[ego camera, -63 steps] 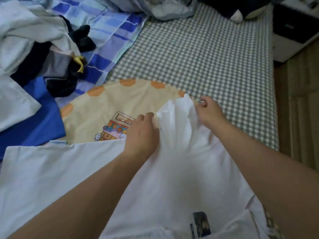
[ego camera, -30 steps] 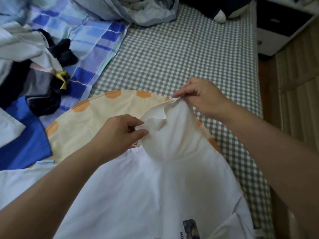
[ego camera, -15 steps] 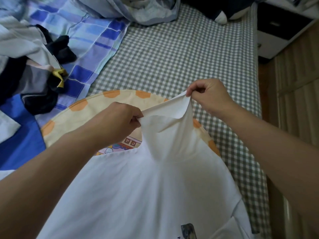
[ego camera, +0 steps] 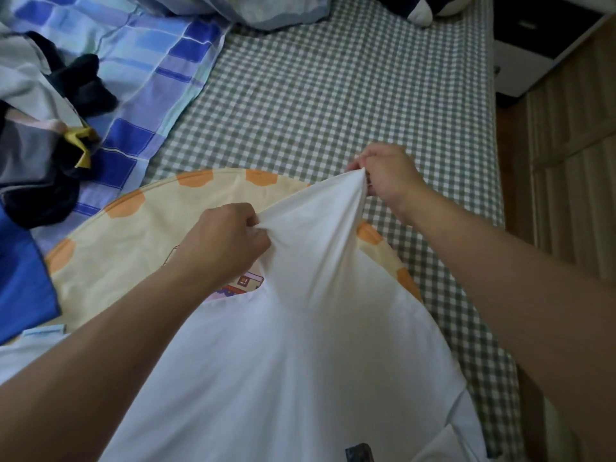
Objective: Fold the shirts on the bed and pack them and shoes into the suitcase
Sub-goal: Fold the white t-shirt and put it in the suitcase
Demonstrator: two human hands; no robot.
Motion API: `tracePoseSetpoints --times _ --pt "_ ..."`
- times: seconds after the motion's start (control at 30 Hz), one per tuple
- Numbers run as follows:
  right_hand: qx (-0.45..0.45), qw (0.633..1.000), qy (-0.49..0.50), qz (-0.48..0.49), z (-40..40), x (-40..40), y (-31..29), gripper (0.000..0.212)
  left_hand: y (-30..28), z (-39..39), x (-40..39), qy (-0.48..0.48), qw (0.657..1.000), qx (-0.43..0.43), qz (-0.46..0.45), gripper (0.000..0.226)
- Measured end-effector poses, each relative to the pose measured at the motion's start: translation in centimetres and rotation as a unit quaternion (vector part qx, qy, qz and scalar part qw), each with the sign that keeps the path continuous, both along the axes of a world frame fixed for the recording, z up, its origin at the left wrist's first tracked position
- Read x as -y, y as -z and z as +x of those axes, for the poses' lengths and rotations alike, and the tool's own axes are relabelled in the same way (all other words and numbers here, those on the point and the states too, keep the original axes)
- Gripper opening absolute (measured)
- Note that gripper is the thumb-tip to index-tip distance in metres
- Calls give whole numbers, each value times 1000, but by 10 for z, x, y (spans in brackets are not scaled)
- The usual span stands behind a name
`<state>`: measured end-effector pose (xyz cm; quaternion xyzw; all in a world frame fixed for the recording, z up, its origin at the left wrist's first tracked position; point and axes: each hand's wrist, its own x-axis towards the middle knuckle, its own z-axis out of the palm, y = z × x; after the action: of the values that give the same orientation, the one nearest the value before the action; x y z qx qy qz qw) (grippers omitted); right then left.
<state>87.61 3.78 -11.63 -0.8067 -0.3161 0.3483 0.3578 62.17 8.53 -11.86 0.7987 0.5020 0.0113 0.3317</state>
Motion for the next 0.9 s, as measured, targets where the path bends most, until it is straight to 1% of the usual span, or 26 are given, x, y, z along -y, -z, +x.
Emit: tracePoseSetpoints --times 0.07,0.1,0.13,0.23,0.3,0.33,0.4,0.47,0.53,0.57,0.63,0.67,0.7,0.8,0.87,0.9 --pt "123 991 -44 -19 -4 -9 6 24 -1 -1 5 -31 999 34 -19 13" --pt "171 983 -65 -20 -7 -14 9 23 -1 -2 8 -40 998 49 -30 12" --pt "199 976 -84 -16 -11 -17 12 24 -1 -3 10 -48 996 64 -41 11" --pt "220 966 -136 -19 -22 -20 24 27 5 -5 15 -95 988 104 -66 10" --pt "233 958 -161 -47 -26 -20 35 32 15 -4 15 -119 987 90 -56 10" --pt "225 962 -145 -62 -26 -18 40 32 20 -4 15 -116 990 65 -43 10" --pt "202 973 -80 -82 -23 -4 42 30 32 -7 15 -77 997 2 -4 9" --pt "225 968 -42 -105 -21 32 40 27 39 -12 16 -42 998 -37 13 11" --pt "258 953 -54 -148 -27 78 37 30 41 -17 18 -38 999 -36 8 13" --pt "273 942 -82 -179 -34 98 38 29 40 -19 19 -43 999 -32 1 13" --pt "315 912 -142 -222 -45 127 47 21 37 -22 21 -60 998 -27 -20 12" --pt "340 900 -151 -227 -45 135 53 19 37 -25 22 -71 997 -27 -27 11" --pt "356 895 -136 -233 -42 139 56 19 37 -28 21 -87 995 -28 -32 10" --pt "354 901 -50 -247 -35 143 57 17 38 -32 22 -115 992 -23 -52 11" --pt "411 880 -45 -233 -41 139 58 13 40 -28 23 -116 991 -11 -60 12" --pt "428 879 -48 -203 -45 132 57 14 41 -25 22 -114 992 -7 -61 12"
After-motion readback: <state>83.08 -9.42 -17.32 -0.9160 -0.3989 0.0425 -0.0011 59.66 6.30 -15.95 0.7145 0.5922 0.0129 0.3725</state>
